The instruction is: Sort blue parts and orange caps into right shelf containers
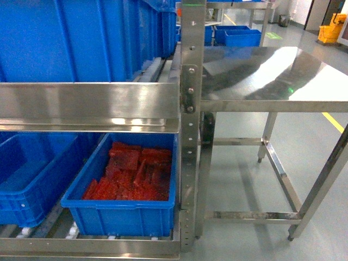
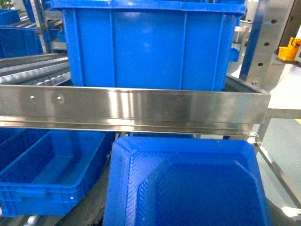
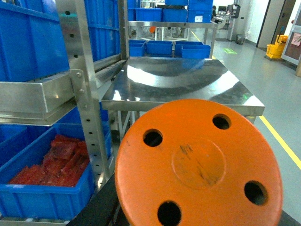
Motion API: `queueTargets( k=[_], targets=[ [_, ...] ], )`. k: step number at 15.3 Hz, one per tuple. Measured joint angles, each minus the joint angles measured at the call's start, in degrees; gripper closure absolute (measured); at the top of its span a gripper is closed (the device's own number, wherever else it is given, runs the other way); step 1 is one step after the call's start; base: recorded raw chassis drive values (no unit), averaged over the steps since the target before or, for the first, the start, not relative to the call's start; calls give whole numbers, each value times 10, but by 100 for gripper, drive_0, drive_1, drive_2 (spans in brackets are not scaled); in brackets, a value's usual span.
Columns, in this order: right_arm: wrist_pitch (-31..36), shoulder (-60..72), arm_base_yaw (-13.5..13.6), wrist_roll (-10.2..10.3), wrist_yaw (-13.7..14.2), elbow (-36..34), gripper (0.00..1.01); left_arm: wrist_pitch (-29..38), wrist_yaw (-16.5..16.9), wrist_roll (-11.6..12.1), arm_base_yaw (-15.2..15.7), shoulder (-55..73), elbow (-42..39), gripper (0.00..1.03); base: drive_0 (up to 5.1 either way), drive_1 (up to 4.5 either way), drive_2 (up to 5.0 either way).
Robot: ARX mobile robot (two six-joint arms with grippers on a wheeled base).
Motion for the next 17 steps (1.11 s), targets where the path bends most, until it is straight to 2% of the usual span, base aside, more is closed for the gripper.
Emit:
queueTargets(
  k=[17],
  targets=[
    [0,0,0,0,0,0,57,-2,-1,0,0,0,0,59,-508,236,236]
  ],
)
